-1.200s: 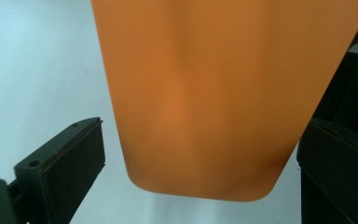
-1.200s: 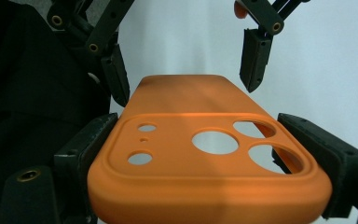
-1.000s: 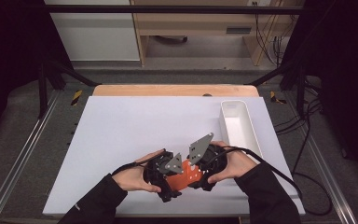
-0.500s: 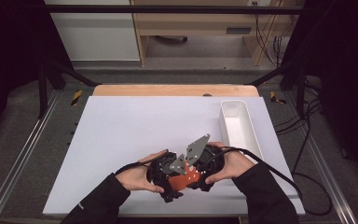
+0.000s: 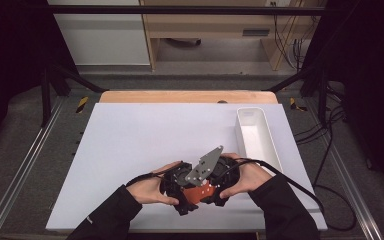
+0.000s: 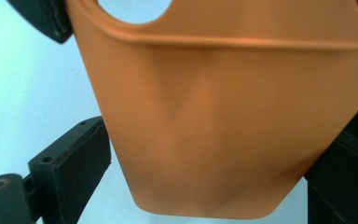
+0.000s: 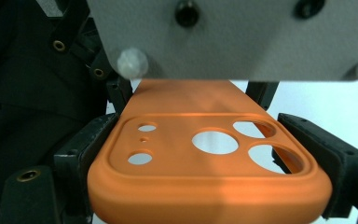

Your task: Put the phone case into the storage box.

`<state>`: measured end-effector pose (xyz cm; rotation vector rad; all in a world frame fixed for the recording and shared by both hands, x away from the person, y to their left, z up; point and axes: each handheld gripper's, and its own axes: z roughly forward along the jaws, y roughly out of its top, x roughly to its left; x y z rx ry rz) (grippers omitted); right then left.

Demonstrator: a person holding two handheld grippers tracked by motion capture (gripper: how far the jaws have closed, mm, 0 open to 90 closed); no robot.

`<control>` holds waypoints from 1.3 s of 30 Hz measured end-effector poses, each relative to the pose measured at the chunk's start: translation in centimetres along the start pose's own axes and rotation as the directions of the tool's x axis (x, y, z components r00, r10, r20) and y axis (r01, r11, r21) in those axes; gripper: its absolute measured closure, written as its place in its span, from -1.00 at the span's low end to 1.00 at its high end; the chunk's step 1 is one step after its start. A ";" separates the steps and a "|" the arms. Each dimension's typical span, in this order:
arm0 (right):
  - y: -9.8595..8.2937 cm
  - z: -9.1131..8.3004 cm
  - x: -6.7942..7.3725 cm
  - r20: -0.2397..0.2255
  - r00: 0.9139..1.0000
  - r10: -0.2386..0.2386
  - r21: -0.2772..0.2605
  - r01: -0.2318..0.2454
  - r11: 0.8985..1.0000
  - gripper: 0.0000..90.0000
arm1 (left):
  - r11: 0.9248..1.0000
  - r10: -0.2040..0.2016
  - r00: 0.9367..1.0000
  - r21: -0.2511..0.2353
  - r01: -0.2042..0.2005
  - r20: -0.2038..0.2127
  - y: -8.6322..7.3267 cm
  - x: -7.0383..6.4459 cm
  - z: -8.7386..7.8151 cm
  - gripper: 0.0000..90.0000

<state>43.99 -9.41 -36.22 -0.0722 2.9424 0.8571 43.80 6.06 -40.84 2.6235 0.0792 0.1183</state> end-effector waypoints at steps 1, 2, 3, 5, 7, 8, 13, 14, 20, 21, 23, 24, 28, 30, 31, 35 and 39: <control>0.0 0.0 0.0 -0.001 1.000 -0.001 0.002 0.001 1.000 -0.65 | 1.000 0.000 1.000 -0.001 0.000 0.000 0.0 0.0 0.0 -0.88; 0.0 0.0 0.0 0.000 1.000 -0.004 0.003 0.004 1.000 -0.65 | 1.000 -0.003 1.000 -0.002 0.003 0.002 0.1 0.0 0.0 -0.87; 0.0 0.1 0.0 0.000 1.000 -0.003 0.002 0.003 1.000 -0.65 | 1.000 -0.003 1.000 -0.002 0.003 0.004 0.1 0.0 0.0 -0.86; 0.0 0.1 0.1 0.001 1.000 -0.004 0.001 0.004 1.000 -0.65 | 1.000 -0.006 1.000 -0.010 0.006 0.007 0.1 0.0 0.1 -0.84; 0.0 0.1 0.1 0.001 1.000 -0.006 0.000 0.006 1.000 -0.65 | 1.000 -0.007 1.000 -0.008 0.007 0.009 0.2 0.0 0.1 -0.83; 0.0 0.1 0.1 0.002 1.000 -0.006 -0.001 0.006 1.000 -0.65 | 1.000 -0.006 1.000 -0.006 0.006 0.009 0.2 0.0 0.1 -0.82; 0.0 0.1 0.1 0.006 1.000 -0.008 -0.003 0.008 1.000 -0.65 | 1.000 0.000 1.000 0.009 0.000 0.004 0.1 0.0 0.2 -0.78; 0.0 0.0 0.1 0.007 1.000 -0.004 0.002 0.004 1.000 -0.65 | 1.000 0.004 1.000 0.008 -0.004 0.004 0.1 0.0 0.2 -0.77; 0.0 0.1 0.1 0.011 1.000 -0.011 0.006 0.011 1.000 -0.65 | 1.000 0.016 1.000 0.007 -0.016 0.002 0.2 -0.1 0.2 -0.68; 0.0 0.1 0.1 0.012 1.000 -0.011 0.007 0.011 1.000 -0.65 | 1.000 0.018 1.000 0.007 -0.018 0.001 0.2 -0.2 0.2 -0.67; 0.0 0.1 0.1 0.012 1.000 -0.011 0.008 0.011 1.000 -0.65 | 1.000 0.019 1.000 0.008 -0.019 -0.001 0.2 -0.2 0.3 -0.67; 0.0 0.1 0.1 0.012 1.000 -0.011 0.009 0.010 1.000 -0.65 | 1.000 0.020 1.000 0.009 -0.020 -0.001 0.2 -0.2 0.3 -0.67; 0.0 0.1 0.1 0.010 1.000 -0.013 0.010 0.012 1.000 -0.65 | 1.000 0.023 1.000 0.018 -0.023 -0.004 0.3 -0.3 0.5 -0.67; 0.1 0.2 0.1 0.008 1.000 -0.012 0.010 0.012 1.000 -0.65 | 0.999 0.027 1.000 0.032 -0.026 -0.003 0.2 -0.3 0.7 -0.68; 0.1 0.1 0.1 0.008 1.000 -0.010 0.011 0.010 1.000 -0.65 | 0.999 0.028 1.000 0.037 -0.028 -0.003 0.2 -0.3 0.9 -0.69; 0.1 -0.1 0.2 0.008 1.000 -0.016 0.014 0.016 1.000 -0.65 | 0.999 0.023 1.000 0.048 -0.023 0.001 0.2 -0.3 1.1 -0.70; 0.1 0.0 0.2 0.009 1.000 -0.023 0.020 0.023 1.000 -0.65 | 0.999 0.021 1.000 0.040 -0.021 0.013 0.3 -0.3 0.9 -0.70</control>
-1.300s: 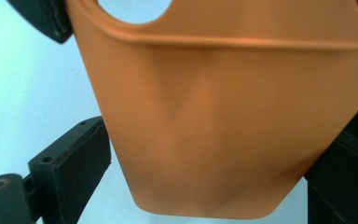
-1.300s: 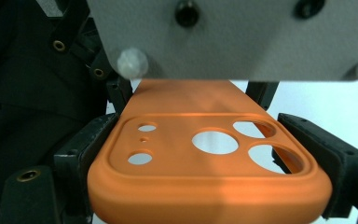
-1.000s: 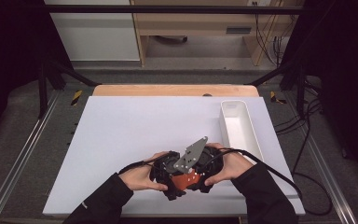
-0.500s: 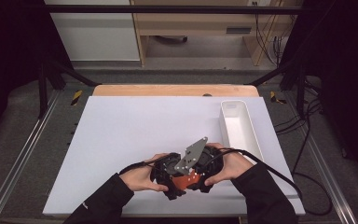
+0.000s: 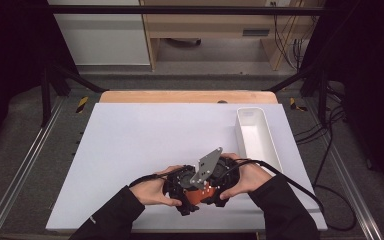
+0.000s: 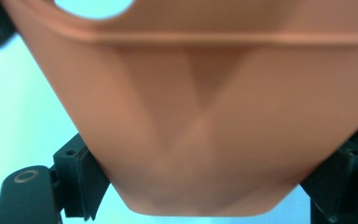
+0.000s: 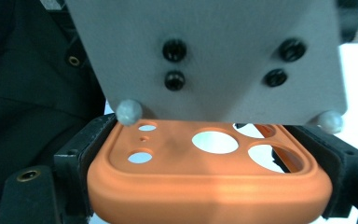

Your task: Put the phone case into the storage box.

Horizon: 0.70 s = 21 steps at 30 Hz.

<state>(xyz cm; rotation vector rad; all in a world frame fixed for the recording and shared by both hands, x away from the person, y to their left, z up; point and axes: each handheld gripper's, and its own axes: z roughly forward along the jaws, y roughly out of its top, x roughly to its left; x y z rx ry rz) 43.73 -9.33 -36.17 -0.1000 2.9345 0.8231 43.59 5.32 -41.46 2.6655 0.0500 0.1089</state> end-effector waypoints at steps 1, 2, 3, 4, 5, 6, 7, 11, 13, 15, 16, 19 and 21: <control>0.0 0.0 0.0 0.000 1.000 -0.004 0.002 0.004 1.000 -0.65 | 1.000 0.008 1.000 0.007 -0.008 -0.001 0.0 0.1 -0.1 -0.70; 0.0 0.1 0.0 -0.003 1.000 -0.008 0.001 0.008 1.000 -0.65 | 1.000 0.013 1.000 0.012 -0.013 -0.002 0.0 0.1 -0.2 -0.70; 0.0 0.1 0.0 0.000 1.000 -0.009 0.000 0.009 1.000 -0.65 | 1.000 0.002 1.000 -0.001 -0.002 0.000 0.0 0.1 -0.1 -0.70; 0.0 0.1 0.0 0.000 1.000 -0.010 -0.001 0.010 1.000 -0.65 | 1.000 0.003 1.000 -0.001 -0.003 0.000 0.0 0.1 -0.1 -0.70; 0.0 0.1 0.0 -0.001 1.000 -0.012 -0.001 0.012 1.000 -0.65 | 1.000 -0.003 1.000 -0.001 0.003 0.003 0.0 0.1 -0.1 -0.69; 0.0 0.1 0.0 -0.001 1.000 -0.012 0.000 0.012 1.000 -0.65 | 1.000 -0.004 1.000 0.000 0.004 0.003 0.0 0.1 -0.1 -0.69; 0.0 0.1 0.1 -0.002 1.000 -0.007 0.007 0.007 1.000 -0.65 | 1.000 0.004 1.000 0.001 -0.004 0.004 0.0 0.1 -0.1 -0.68; 0.0 0.2 0.1 -0.003 1.000 -0.012 0.008 0.012 1.000 -0.65 | 1.000 0.005 1.000 0.001 -0.005 0.004 0.1 0.1 0.0 -0.66; 0.0 0.2 0.1 0.001 1.000 -0.013 0.007 0.013 1.000 -0.65 | 1.000 0.005 1.000 -0.001 -0.005 -0.001 0.0 0.1 0.0 -0.66; 0.0 0.1 0.0 0.006 1.000 -0.013 0.003 0.013 1.000 -0.65 | 1.000 -0.006 1.000 -0.011 0.006 -0.008 0.0 0.1 -0.1 -0.66; 0.0 0.1 0.0 0.006 1.000 -0.014 0.001 0.014 1.000 -0.65 | 1.000 -0.007 1.000 -0.012 0.006 -0.012 -0.1 0.1 -0.2 -0.65; 0.0 0.0 0.0 0.012 1.000 -0.011 -0.002 0.011 1.000 -0.66 | 1.000 0.004 1.000 -0.021 -0.005 -0.024 -0.1 0.2 -0.3 -0.65; 0.0 0.0 0.0 0.021 1.000 -0.008 -0.003 0.008 1.000 -0.67 | 0.999 0.002 1.000 -0.032 -0.003 -0.029 -0.2 0.2 -0.3 -0.65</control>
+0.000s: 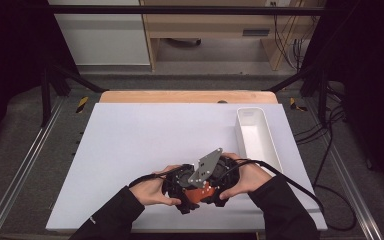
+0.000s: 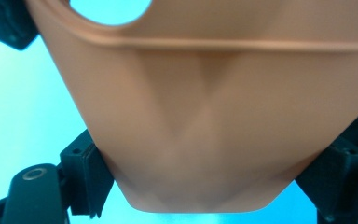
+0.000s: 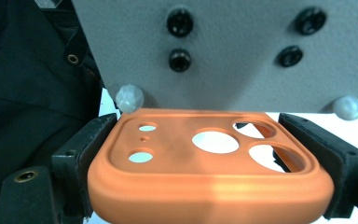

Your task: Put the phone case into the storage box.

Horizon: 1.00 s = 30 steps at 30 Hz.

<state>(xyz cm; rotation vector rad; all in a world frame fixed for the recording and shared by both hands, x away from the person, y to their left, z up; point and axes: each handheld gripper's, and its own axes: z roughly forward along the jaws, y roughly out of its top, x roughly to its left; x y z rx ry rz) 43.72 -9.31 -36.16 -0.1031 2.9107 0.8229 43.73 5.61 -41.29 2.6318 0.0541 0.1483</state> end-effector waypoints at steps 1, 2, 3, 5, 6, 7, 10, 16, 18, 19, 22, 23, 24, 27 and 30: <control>0.0 0.0 0.0 0.002 1.000 -0.001 0.001 0.001 1.000 -0.67 | 1.000 0.000 1.000 -0.003 0.000 -0.003 0.0 0.0 0.0 -0.65; 0.0 0.0 0.0 0.003 1.000 -0.002 0.000 0.002 1.000 -0.67 | 1.000 0.000 1.000 -0.005 0.000 -0.004 0.0 0.0 0.0 -0.65; 0.0 0.0 0.0 0.003 1.000 -0.003 0.000 0.003 1.000 -0.67 | 1.000 -0.001 1.000 -0.008 0.000 -0.007 0.0 0.0 0.0 -0.65; 0.0 -0.1 0.0 0.006 1.000 -0.004 -0.009 0.004 1.000 -0.68 | 1.000 0.001 1.000 -0.013 -0.001 -0.012 -0.1 0.0 -0.1 -0.65; 0.0 -0.1 0.0 0.010 1.000 -0.001 -0.017 0.001 1.000 -0.69 | 1.000 0.001 1.000 -0.020 -0.001 -0.020 -0.1 0.0 -0.2 -0.65; 0.0 -0.2 0.0 0.015 1.000 0.004 -0.026 -0.004 1.000 -0.69 | 1.000 -0.002 1.000 -0.022 0.001 -0.018 -0.2 0.0 -0.2 -0.65; 0.1 -0.4 -0.1 0.019 1.000 0.017 -0.052 -0.016 0.999 -0.79 | 0.999 -0.005 1.000 -0.035 0.004 -0.025 -0.3 0.2 -0.4 -0.65; -0.1 -1.4 0.0 0.077 0.996 0.039 -0.101 -0.031 0.994 -0.94 | 0.998 -0.025 0.999 -0.055 0.024 -0.025 -1.0 0.5 -0.9 -0.65; -0.2 -1.8 0.0 0.086 0.995 0.050 -0.127 -0.038 0.991 -0.96 | 0.997 -0.030 0.999 -0.073 0.028 -0.026 -1.2 0.6 -1.1 -0.65; -0.2 -2.0 0.0 0.095 0.994 0.055 -0.138 -0.041 0.990 -0.96 | 0.997 -0.034 0.999 -0.075 0.032 -0.022 -1.3 0.6 -1.2 -0.65; -0.5 -2.4 0.1 0.111 0.992 0.068 -0.165 -0.049 0.985 -0.96 | 0.994 -0.046 0.999 -0.098 0.043 -0.027 -1.8 0.7 -1.4 -0.65; -0.6 -2.5 0.1 0.112 0.991 0.073 -0.169 -0.053 0.984 -0.97 | 0.993 -0.054 0.998 -0.110 0.051 -0.027 -1.9 0.7 -1.4 -0.65; -0.7 -2.6 0.1 0.115 0.991 0.073 -0.177 -0.052 0.983 -0.97 | 0.991 -0.058 0.998 -0.119 0.055 -0.025 -2.0 0.8 -1.5 -0.65; -1.1 -2.7 0.1 0.120 0.989 0.084 -0.197 -0.059 0.979 -0.97 | 0.986 -0.071 0.997 -0.152 0.065 -0.031 -2.4 0.9 -1.7 -0.65; -1.5 -2.7 0.1 0.123 0.987 0.100 -0.212 -0.072 0.975 -0.97 | 0.980 -0.086 0.996 -0.180 0.079 -0.029 -2.7 1.0 -1.9 -0.65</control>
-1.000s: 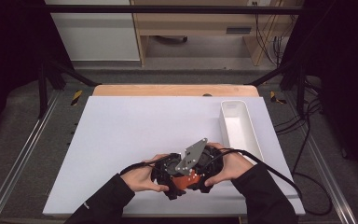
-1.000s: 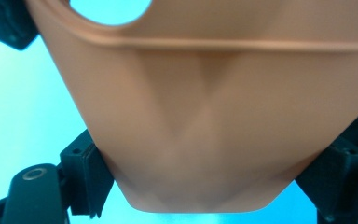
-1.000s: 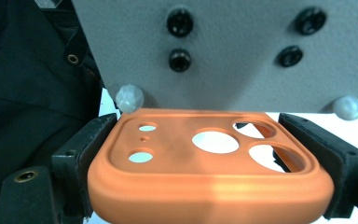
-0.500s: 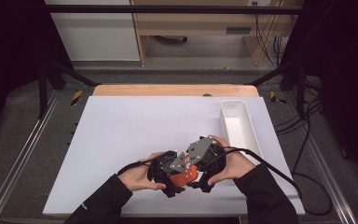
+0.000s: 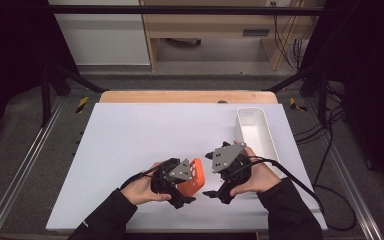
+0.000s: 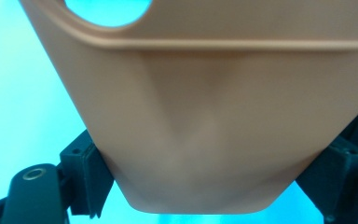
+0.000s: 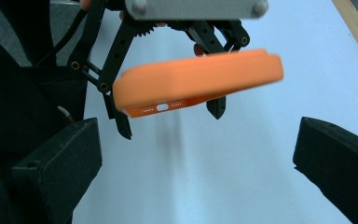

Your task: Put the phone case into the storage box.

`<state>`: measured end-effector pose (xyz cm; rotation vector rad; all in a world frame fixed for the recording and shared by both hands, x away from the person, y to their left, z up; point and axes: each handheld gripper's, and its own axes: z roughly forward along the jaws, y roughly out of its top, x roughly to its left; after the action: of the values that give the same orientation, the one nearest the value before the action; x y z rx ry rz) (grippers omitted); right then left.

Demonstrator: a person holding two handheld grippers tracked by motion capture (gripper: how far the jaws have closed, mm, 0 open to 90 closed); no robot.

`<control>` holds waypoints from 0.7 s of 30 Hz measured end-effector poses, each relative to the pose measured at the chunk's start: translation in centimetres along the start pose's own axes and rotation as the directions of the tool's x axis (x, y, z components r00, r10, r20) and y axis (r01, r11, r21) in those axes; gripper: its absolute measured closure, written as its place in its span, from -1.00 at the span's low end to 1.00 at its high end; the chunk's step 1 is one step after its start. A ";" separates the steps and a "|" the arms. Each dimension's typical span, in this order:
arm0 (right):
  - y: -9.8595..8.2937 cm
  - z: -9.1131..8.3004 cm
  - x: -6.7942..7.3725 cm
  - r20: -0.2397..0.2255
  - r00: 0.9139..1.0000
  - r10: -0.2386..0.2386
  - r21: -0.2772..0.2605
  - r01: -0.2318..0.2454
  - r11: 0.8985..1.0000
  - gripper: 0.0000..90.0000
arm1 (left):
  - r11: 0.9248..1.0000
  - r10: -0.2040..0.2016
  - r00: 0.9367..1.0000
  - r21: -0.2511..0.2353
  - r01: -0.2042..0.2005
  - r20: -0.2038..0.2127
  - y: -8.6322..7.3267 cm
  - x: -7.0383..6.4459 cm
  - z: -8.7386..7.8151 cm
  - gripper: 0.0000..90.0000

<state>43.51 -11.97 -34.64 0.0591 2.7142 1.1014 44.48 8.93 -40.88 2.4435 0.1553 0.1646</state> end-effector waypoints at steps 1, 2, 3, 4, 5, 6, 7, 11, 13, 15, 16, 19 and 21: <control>-0.1 0.0 0.0 -0.002 1.000 0.002 -0.006 -0.002 1.000 -0.97 | 1.000 -0.004 1.000 -0.008 0.004 0.004 -0.1 0.0 0.0 -0.65; -0.3 0.0 0.0 -0.004 1.000 0.007 -0.016 -0.008 1.000 -0.97 | 1.000 -0.008 1.000 -0.016 0.008 0.003 -0.2 0.1 0.0 -0.65; -0.4 -0.1 0.0 -0.003 1.000 0.012 -0.022 -0.012 1.000 -0.97 | 1.000 -0.012 1.000 -0.019 0.012 0.004 -0.4 0.1 0.0 -0.65; -0.5 -0.1 0.0 -0.003 1.000 0.016 -0.030 -0.016 0.999 -0.97 | 1.000 -0.013 1.000 -0.024 0.013 0.006 -0.5 0.1 0.0 -0.65; -0.6 -0.1 -0.1 -0.005 1.000 0.016 -0.037 -0.016 0.999 -0.97 | 0.999 -0.012 1.000 -0.030 0.012 0.004 -0.6 0.1 0.0 -0.65; -0.7 -0.1 0.0 -0.004 1.000 0.025 -0.042 -0.025 0.999 -0.97 | 0.999 -0.016 1.000 -0.040 0.016 0.003 -0.7 0.1 0.0 -0.65; -0.8 -0.1 0.0 -0.002 1.000 0.025 -0.047 -0.026 0.999 -0.97 | 0.998 -0.018 1.000 -0.052 0.019 0.004 -0.9 0.1 0.0 -0.65; -1.2 0.0 0.0 -0.001 0.999 0.039 -0.059 -0.039 0.997 -0.97 | 0.997 -0.033 0.999 -0.074 0.034 0.015 -1.2 0.2 0.0 -0.65; -1.4 0.1 0.0 -0.001 0.999 0.041 -0.065 -0.041 0.997 -0.97 | 0.996 -0.038 0.999 -0.086 0.039 0.021 -1.5 0.2 0.0 -0.65; -1.5 0.2 -0.1 -0.004 0.999 0.044 -0.067 -0.044 0.997 -0.97 | 0.995 -0.039 0.999 -0.094 0.041 0.017 -1.7 0.2 -0.1 -0.65; -1.5 0.3 0.0 -0.005 0.999 0.049 -0.070 -0.050 0.996 -0.97 | 0.994 -0.043 0.999 -0.100 0.045 0.017 -1.8 0.3 -0.1 -0.65; -1.6 0.4 -0.1 -0.011 0.998 0.059 -0.079 -0.060 0.995 -0.97 | 0.991 -0.049 0.999 -0.126 0.051 0.021 -2.0 0.4 -0.3 -0.65; -1.6 0.6 -0.1 -0.016 0.998 0.057 -0.086 -0.058 0.995 -0.97 | 0.988 -0.052 0.998 -0.141 0.056 0.026 -2.1 0.4 -0.5 -0.65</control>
<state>43.77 -12.72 -36.12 0.1176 2.6887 1.2378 44.67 10.90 -41.83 2.2960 0.1930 0.1200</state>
